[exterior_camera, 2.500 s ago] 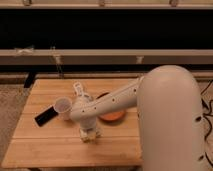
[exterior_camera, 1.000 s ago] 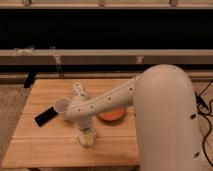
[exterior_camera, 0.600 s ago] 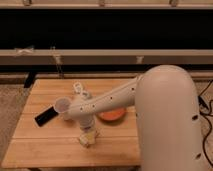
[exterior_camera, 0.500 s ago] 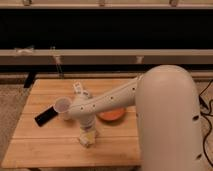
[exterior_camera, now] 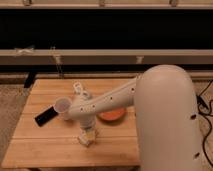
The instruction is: Wipe the white sponge on the table
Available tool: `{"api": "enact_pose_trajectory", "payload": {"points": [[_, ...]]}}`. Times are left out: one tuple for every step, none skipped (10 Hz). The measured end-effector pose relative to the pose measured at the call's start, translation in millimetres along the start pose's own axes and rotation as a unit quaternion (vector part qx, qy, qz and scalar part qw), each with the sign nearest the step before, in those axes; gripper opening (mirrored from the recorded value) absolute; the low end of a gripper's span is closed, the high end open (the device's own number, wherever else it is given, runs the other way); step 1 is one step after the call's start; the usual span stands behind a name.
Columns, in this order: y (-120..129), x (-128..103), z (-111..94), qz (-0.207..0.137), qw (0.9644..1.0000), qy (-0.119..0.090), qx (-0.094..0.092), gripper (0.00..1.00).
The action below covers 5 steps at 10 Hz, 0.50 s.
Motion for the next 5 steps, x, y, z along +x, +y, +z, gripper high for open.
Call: {"api": "enact_pose_trajectory", "payload": {"points": [[-0.6,-0.2,0.3,0.001,1.0000,-0.002,0.000,0.21],[-1.0,-0.6,-0.2,0.001,1.0000,-0.002,-0.001,0.12],[-0.8,-0.7,-1.1,0.001,1.0000,-0.003,-0.003,0.05],[-0.4,0.0,-3.5,0.002,1.0000,-0.002,-0.006,0.00],[0.4,1.4,-6.2,0.003,0.9999,0.000,-0.010,0.00]]}}
